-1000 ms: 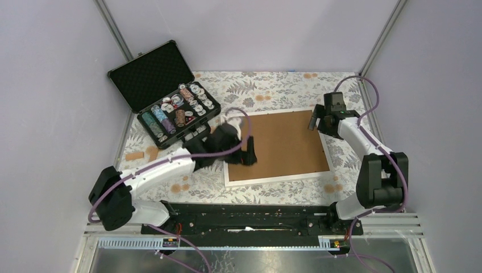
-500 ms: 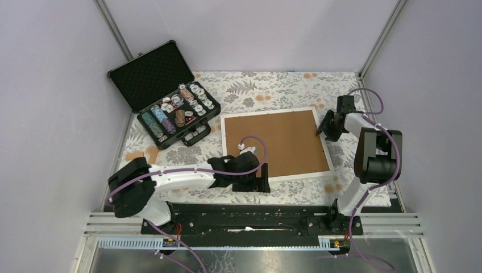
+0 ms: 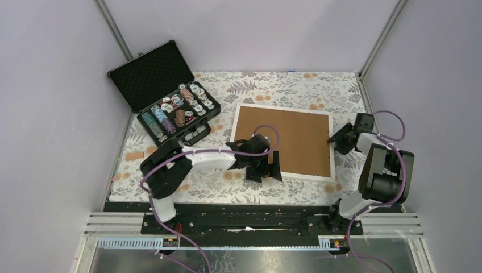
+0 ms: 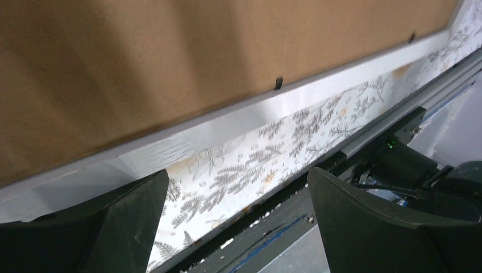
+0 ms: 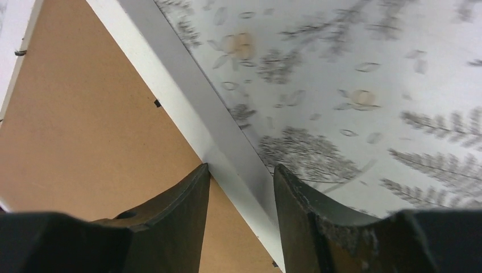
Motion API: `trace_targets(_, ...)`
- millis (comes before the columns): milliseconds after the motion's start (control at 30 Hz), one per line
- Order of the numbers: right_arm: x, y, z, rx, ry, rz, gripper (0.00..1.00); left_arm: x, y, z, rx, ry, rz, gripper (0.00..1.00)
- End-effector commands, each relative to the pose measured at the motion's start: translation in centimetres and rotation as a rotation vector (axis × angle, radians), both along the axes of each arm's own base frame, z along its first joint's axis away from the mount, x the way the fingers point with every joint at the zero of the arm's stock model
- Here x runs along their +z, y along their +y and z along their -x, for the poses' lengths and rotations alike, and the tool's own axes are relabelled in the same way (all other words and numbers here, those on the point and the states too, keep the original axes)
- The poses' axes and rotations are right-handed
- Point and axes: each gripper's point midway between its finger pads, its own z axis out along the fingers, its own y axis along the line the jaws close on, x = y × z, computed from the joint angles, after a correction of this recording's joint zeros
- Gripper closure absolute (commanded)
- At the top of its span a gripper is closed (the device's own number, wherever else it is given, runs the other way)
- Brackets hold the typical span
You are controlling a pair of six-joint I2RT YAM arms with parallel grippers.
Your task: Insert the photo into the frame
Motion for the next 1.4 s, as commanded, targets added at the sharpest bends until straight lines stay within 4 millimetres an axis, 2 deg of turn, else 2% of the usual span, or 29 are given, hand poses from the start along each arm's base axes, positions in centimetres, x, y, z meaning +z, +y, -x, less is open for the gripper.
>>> trace_targets(0, -2.6, -1.3, 6.2, -0.141, 0.168, -0.066, 0.48, -1.5, 1.0, -5.1, -0.044, -0.108, -0.101, 0.01)
trace_targets(133, -2.3, -1.0, 7.5, -0.216, 0.126, -0.149, 0.47, -1.0, 0.9, -9.7, -0.009, -0.143, -0.099, 0.01)
trace_targets(300, -1.6, 0.2, 7.6, -0.156, 0.088, -0.191, 0.46, -0.8, 0.1, -14.5, 0.033, -0.119, -0.042, 0.01)
trace_targets(467, -1.6, 2.9, 8.3, -0.023, 0.073, -0.293, 0.44, -1.0, 2.4, -20.3, 0.125, -0.146, -0.075, 0.01)
trace_targets(567, -1.1, 4.4, 8.6, 0.034, 0.02, -0.338, 0.43, -0.9, 3.2, -22.7, 0.126, -0.163, -0.073, 0.01)
trace_targets(633, -0.9, 5.8, 8.8, 0.065, 0.008, -0.354, 0.42, -1.0, 3.5, -23.6, 0.103, -0.154, -0.076, 0.01)
trace_targets(733, -0.6, 8.5, 9.4, 0.141, 0.031, -0.357, 0.42, -0.9, 3.4, -24.0, 0.058, -0.154, -0.058, 0.01)
trace_targets(833, -1.2, 10.9, 10.8, 0.213, 0.056, -0.341, 0.41, -0.2, 3.4, -24.3, 0.013, -0.212, -0.045, 0.01)
trace_targets(933, -1.6, 13.5, 12.6, 0.258, 0.073, -0.382, 0.41, 0.5, 4.5, -24.1, -0.001, -0.239, -0.091, 0.01)
trace_targets(1033, -0.7, 15.4, 13.5, 0.37, 0.047, -0.345, 0.41, 2.4, 6.1, -23.5, 0.007, -0.281, -0.135, 0.01)
trace_targets(1100, 1.5, 15.4, 12.9, 0.425, -0.012, -0.309, 0.4, 4.0, 7.1, -22.5, 0.024, -0.29, -0.135, 0.01)
trace_targets(1167, 3.8, 14.7, 12.3, 0.457, -0.058, -0.238, 0.38, 6.6, 7.4, -21.7, 0.031, -0.328, -0.096, 0.01)
trace_targets(1233, 6.1, 14.5, 11.7, 0.467, -0.124, -0.206, 0.29, 9.3, 8.1, -21.0, 0.024, -0.396, -0.072, 0.01)
trace_targets(1300, 7.8, 14.7, 10.6, 0.47, -0.203, -0.205, 0.25, 11.7, 9.1, -20.5, 0.029, -0.48, -0.066, 0.01)
trace_targets(1367, 8.7, 13.8, 9.3, 0.475, -0.21, -0.133, 0.23, 13.0, 9.8, -20.2, 0.04, -0.536, -0.061, 0.01)
